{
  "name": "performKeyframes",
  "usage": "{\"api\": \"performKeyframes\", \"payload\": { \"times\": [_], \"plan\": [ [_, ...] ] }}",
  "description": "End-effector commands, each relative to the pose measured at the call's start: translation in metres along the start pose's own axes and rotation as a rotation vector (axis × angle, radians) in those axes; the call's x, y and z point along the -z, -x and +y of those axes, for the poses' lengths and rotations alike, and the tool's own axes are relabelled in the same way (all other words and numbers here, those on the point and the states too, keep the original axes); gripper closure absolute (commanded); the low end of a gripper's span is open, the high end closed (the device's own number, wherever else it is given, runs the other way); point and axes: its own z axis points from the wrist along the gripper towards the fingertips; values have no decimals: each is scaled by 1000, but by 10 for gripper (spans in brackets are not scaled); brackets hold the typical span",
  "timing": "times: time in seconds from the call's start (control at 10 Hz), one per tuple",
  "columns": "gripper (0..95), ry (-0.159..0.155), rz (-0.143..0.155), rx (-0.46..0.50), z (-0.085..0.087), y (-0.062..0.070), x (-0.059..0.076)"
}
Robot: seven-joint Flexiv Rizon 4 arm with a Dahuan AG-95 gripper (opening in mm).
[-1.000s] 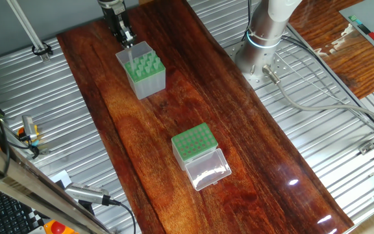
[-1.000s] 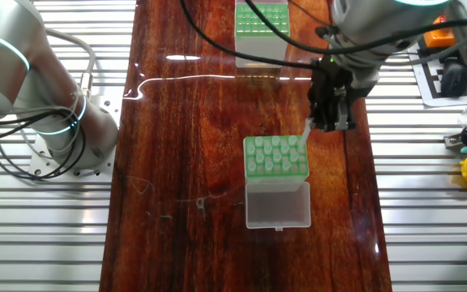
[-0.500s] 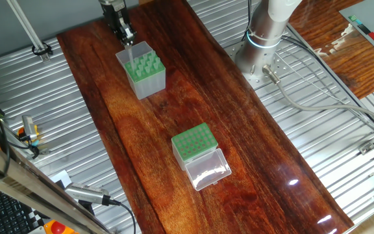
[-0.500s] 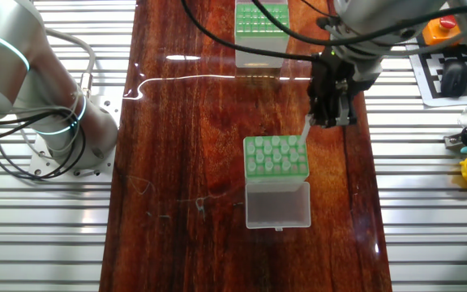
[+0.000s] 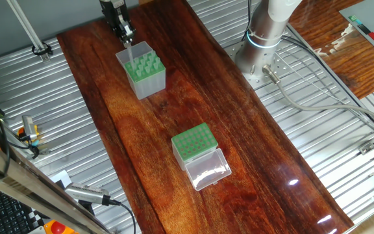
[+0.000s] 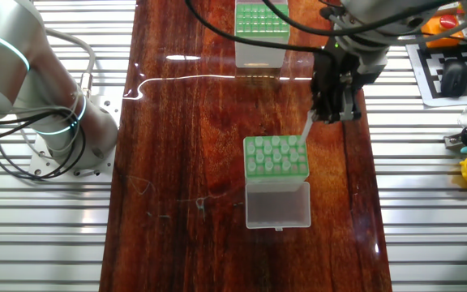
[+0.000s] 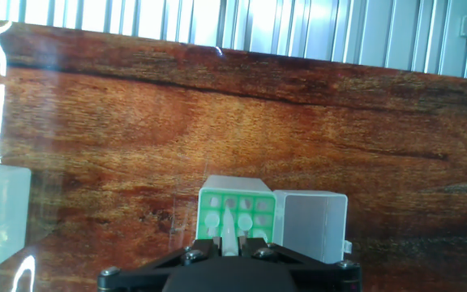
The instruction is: Transfer all large pipette tips from one holder to another
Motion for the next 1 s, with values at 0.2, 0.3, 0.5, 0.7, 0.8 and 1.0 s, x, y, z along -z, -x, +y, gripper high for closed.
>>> {"api": "performKeyframes", "payload": {
  "times": [0.2,0.3,0.5,0.7,0.8,1.0],
  "plan": [
    [950,-4,-6,15,0,0,0],
    [950,-14,-10,39,0,0,0],
    [950,-17,-29,85,0,0,0],
    [950,-16,-27,90,0,0,0],
    [950,-16,-27,90,0,0,0],
    [950,-17,-27,71,14,5,4]
  ]
}}
